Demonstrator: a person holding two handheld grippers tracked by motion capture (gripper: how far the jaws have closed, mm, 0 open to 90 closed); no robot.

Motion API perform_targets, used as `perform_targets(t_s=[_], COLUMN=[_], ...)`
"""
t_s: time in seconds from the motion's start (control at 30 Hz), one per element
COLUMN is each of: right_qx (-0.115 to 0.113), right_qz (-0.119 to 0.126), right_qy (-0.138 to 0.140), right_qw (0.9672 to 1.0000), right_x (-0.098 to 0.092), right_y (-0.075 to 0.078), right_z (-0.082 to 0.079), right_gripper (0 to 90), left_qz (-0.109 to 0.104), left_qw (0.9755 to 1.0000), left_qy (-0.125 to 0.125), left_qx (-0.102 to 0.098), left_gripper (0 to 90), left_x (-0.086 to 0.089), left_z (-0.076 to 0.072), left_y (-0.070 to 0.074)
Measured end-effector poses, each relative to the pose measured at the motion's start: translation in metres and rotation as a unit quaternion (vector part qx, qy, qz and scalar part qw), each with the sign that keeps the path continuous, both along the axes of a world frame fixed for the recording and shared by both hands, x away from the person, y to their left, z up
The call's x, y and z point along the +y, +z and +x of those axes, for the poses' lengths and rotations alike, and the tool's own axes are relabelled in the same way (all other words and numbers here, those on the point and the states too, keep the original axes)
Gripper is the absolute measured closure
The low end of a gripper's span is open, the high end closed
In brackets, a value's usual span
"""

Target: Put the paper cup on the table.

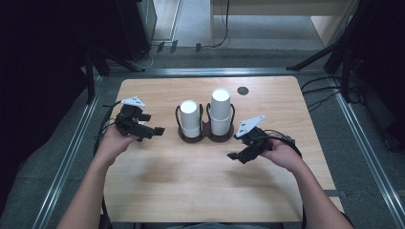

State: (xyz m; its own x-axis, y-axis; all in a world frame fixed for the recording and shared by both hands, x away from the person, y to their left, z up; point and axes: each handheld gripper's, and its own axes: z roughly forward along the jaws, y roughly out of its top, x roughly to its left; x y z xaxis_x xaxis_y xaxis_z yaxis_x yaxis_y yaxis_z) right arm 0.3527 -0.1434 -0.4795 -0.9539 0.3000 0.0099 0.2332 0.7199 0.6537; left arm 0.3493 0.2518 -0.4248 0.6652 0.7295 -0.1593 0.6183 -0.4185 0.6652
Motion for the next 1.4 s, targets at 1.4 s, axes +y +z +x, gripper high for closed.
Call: perform_targets(t_s=[1.4], right_qx=[0.016], right_qz=[0.010], right_qy=[-0.024], right_qw=[0.9995], right_x=[-0.002], right_y=[-0.002], right_z=[-0.003], right_gripper=[21.0], left_qz=[-0.004], left_qw=[0.9956], left_qy=[-0.093], left_qx=[-0.014], left_gripper=[9.5], left_x=[-0.095], left_z=[-0.027], left_y=[-0.042])
